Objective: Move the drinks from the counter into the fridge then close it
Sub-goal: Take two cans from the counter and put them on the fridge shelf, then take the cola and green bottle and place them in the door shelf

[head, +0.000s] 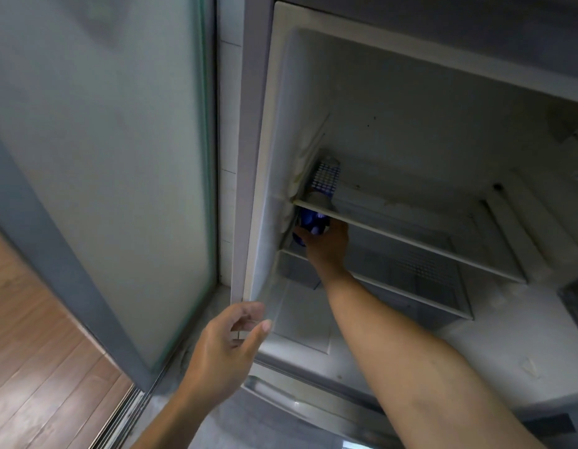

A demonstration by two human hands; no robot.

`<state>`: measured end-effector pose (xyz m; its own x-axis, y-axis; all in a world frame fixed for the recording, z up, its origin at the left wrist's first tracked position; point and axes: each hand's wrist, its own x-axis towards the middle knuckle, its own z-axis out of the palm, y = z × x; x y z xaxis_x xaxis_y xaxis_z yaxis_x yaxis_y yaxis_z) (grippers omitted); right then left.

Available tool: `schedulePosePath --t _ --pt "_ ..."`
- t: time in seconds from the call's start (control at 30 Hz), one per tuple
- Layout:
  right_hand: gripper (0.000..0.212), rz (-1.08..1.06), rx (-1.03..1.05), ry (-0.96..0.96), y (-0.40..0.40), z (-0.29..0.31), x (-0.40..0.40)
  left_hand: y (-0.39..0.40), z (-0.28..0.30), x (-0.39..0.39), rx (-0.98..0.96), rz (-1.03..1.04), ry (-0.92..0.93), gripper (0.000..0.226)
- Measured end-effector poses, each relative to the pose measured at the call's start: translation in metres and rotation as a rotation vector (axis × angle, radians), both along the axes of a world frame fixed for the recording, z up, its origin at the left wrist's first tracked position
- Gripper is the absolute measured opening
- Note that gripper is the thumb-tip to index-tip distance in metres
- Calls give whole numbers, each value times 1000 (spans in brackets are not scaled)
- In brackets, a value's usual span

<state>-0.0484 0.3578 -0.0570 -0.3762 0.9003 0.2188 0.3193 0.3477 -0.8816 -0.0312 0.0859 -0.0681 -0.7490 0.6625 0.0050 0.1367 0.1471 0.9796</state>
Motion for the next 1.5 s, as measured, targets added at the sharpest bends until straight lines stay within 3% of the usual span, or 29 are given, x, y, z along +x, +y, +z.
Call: schedulePosePath --t 0.1,0.23,0.37,0.5,0.63,0.8,0.87,1.17,1.5 --pt "74 -15 -86 -3 9 -2 -14 -13 -7 -7 -6 -16 12 30" --pt "57 -68 -169 29 16 -10 -14 -25 -18 -13 13 -28 20 37" --pt "56 -60 -143 -8 15 -11 -6 -27 -26 -13 25 -55 7 35" --pt "28 -17 -38 -49 -5 -4 11 -19 -22 -10 49 -75 -39 28" --pt "5 39 10 -107 -39 -6 45 -7 -16 -7 101 -53 -44 25" --pt "12 92 -143 -18 -88 -14 125 4 -28 2 110 -31 -3 8" --pt "9 65 -205 33 -107 -20 167 6 -39 15 77 -54 43 15" --pt "10 -321 -383 93 -207 -68 390 -14 -76 154 -99 -352 117 14" --pt "9 -994 -691 173 -401 -138 641 -88 -158 287 -495 -681 101 8"
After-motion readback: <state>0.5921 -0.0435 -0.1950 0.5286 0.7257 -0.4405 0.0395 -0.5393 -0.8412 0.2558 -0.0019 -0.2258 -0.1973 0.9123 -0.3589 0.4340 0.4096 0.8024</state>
